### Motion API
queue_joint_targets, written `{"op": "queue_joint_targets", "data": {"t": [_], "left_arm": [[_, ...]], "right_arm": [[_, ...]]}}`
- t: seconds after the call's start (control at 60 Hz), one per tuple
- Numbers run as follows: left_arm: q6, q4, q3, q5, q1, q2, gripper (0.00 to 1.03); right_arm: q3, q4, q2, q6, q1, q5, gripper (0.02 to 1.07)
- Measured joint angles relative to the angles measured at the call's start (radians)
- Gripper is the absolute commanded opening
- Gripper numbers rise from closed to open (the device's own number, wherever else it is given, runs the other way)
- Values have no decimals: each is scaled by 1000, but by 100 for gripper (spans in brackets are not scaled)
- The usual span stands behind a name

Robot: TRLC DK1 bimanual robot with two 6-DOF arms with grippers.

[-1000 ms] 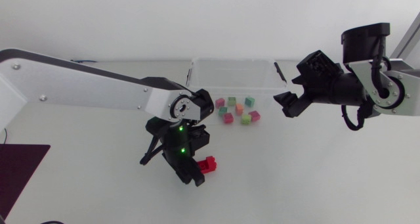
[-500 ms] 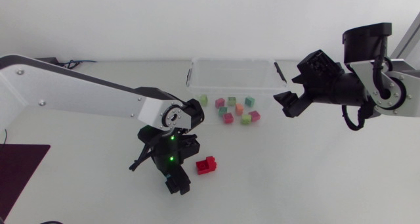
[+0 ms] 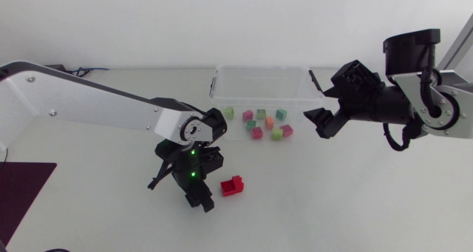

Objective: Pick up the duplo bricks and place them in the container

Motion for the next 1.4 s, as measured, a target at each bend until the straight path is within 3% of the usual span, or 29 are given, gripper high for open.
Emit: {"op": "queue_joint_targets", "data": {"t": [0.233,0.433,0.55,0.783,1.1,1.133,1.217,1.25,1.317,1.4], "left_arm": [[13,-66,20,0,-2,-175,35],[72,-61,219,17,48,-326,36],[106,47,264,42,75,-341,37],[158,376,255,109,113,-310,39],[181,475,454,253,153,21,42],[184,475,487,275,162,55,50],[185,476,544,295,179,105,84],[187,479,552,301,189,111,91],[188,480,551,308,208,106,98],[196,483,502,338,237,63,98]], "right_arm": [[-23,-168,-51,-83,129,-93,95],[-13,-259,3,-127,310,-100,95],[5,-264,112,-154,323,-100,95],[58,-265,298,-213,351,-104,95],[103,-264,436,-243,361,-104,95],[103,-264,440,-244,360,-104,95],[103,-264,449,-251,360,-104,95],[105,-264,455,-259,360,-104,95],[116,-264,470,-269,360,-104,95],[143,-264,490,-280,360,-104,95]]}}
